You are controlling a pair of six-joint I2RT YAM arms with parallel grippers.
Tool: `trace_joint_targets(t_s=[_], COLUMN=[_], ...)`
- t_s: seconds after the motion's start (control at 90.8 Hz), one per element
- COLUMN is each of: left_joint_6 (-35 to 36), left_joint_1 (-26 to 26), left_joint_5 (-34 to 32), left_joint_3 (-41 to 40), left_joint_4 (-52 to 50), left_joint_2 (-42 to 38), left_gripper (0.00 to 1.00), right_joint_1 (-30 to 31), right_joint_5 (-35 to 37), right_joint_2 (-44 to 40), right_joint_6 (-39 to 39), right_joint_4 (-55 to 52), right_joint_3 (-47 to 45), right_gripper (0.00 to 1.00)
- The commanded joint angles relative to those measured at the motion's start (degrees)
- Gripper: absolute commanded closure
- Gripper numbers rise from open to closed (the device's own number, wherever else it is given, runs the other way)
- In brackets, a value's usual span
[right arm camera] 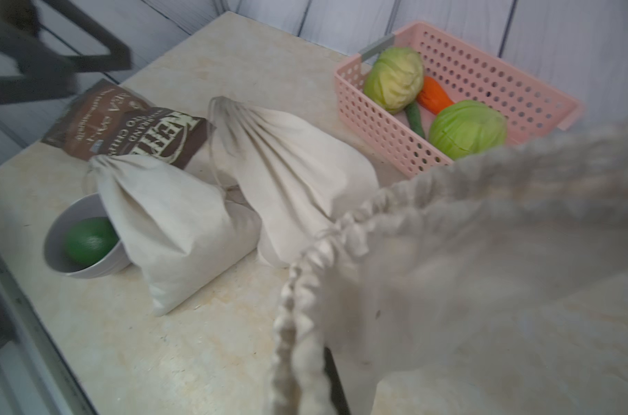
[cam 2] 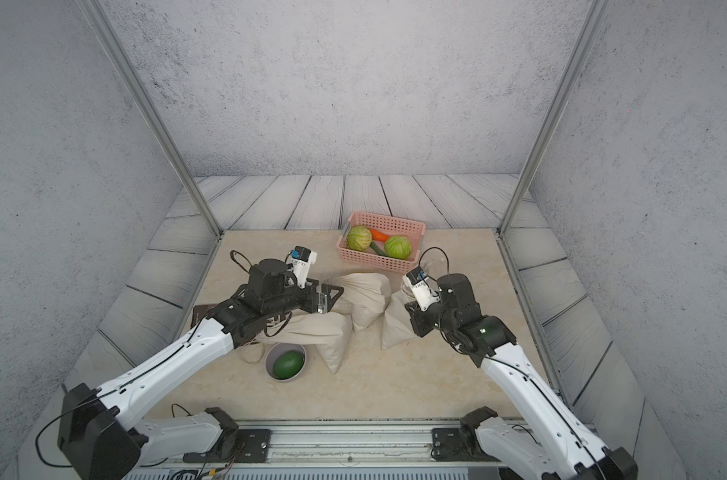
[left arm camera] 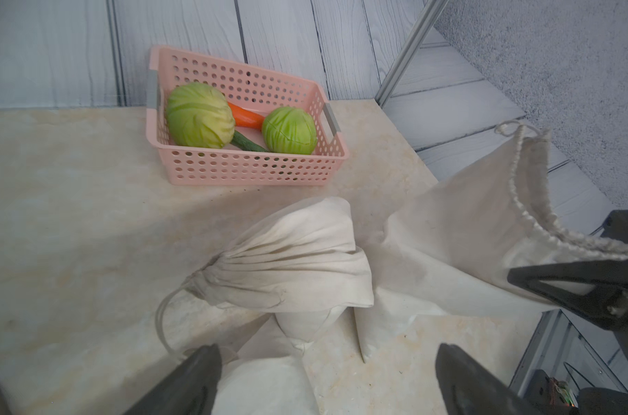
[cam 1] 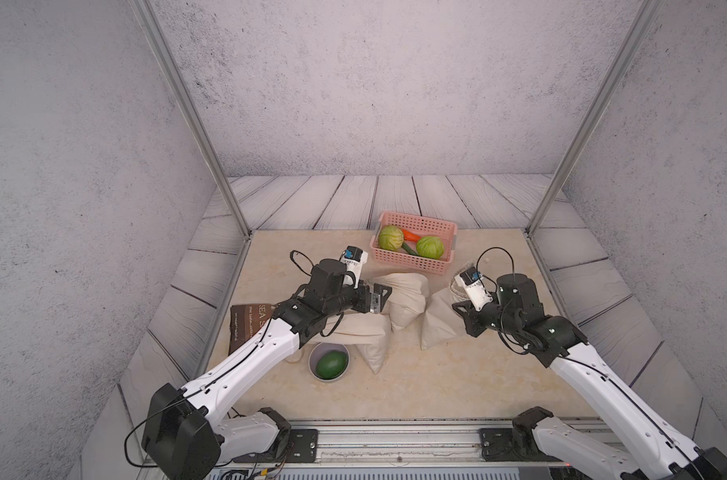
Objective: Close the soil bag
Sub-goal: Pick up the soil bag from the center of the board, then place the soil bag at the center of the board.
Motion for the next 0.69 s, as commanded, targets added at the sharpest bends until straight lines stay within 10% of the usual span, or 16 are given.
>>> trace_joint_targets(t_s=[0.0,0.22,0.484,0.683], left_joint_6=[-0.5,-1.8,0.5,4.1], left_joint_1=[-1.1,-1.1,0.7,2.1], left_joint_5=[2.9,-4.1,-11.1,-10.6], left_joint_3=[3.6,7.0,6.3,1.2], left_joint_4=[3.2,-0.5,-5.4,-2.8], left_joint_2=[1.6,2.2,-3.8,-7.9], left_gripper=[0.01,0.02,0.03,0.04], right_joint_1=[0.6,0.6,0.9,1.2], right_joint_5=[-6.0,-2.0,-21.0,-22.6], right_joint_2=[-1.7,5.0,14.4,15.4], right_joint_6=[-1.8,-8.3,-9.7,-14.8], right_joint_4=[3.0,0.6,-4.6,-6.1], right_joint_3=[1.2,15.8,30.0,27.8], right_gripper=[1.00,1.00,1.00,1.00])
